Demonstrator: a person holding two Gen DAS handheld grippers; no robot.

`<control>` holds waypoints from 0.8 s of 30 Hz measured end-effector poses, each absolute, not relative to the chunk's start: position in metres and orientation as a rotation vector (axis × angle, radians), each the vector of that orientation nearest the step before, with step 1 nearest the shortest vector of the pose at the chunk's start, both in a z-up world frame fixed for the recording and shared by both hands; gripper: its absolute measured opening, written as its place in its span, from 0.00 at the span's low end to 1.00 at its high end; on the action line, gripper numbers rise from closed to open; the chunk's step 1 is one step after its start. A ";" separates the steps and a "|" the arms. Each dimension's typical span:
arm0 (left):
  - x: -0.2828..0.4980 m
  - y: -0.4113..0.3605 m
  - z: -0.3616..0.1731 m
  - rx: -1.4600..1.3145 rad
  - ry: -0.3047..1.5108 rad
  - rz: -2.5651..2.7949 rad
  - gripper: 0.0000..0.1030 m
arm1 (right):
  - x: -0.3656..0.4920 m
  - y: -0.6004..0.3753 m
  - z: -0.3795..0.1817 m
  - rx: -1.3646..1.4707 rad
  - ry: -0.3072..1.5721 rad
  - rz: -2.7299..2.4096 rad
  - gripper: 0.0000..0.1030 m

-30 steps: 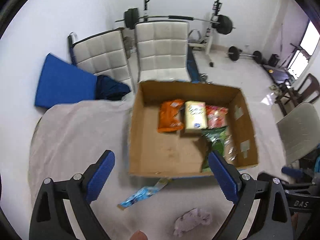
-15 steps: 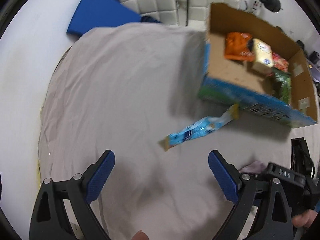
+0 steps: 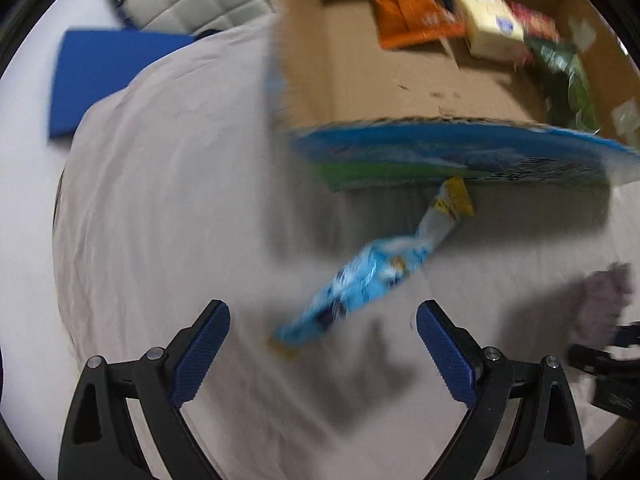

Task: Organize soft objects
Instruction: 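Grasp the lilac towel with the right tool while the left tool grasps the blue milk stick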

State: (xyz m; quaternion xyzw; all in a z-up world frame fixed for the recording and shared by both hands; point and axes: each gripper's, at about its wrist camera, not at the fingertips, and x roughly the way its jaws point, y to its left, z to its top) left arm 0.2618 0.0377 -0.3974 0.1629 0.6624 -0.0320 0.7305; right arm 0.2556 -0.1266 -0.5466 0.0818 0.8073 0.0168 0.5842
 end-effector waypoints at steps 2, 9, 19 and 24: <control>0.274 0.031 -0.412 0.406 1.474 -0.085 0.93 | 0.253 -0.131 -0.547 0.167 1.887 0.042 0.48; 0.284 0.027 -0.437 0.389 1.542 -0.229 0.87 | 0.247 -0.137 -0.561 0.215 1.919 0.023 0.49; 0.251 0.029 -0.441 0.168 1.679 -0.237 0.30 | 0.247 -0.140 -0.566 0.220 1.915 0.071 0.48; 0.214 0.027 -0.445 -0.010 1.769 -0.223 0.30 | 0.254 -0.153 -0.556 0.186 1.912 0.095 0.48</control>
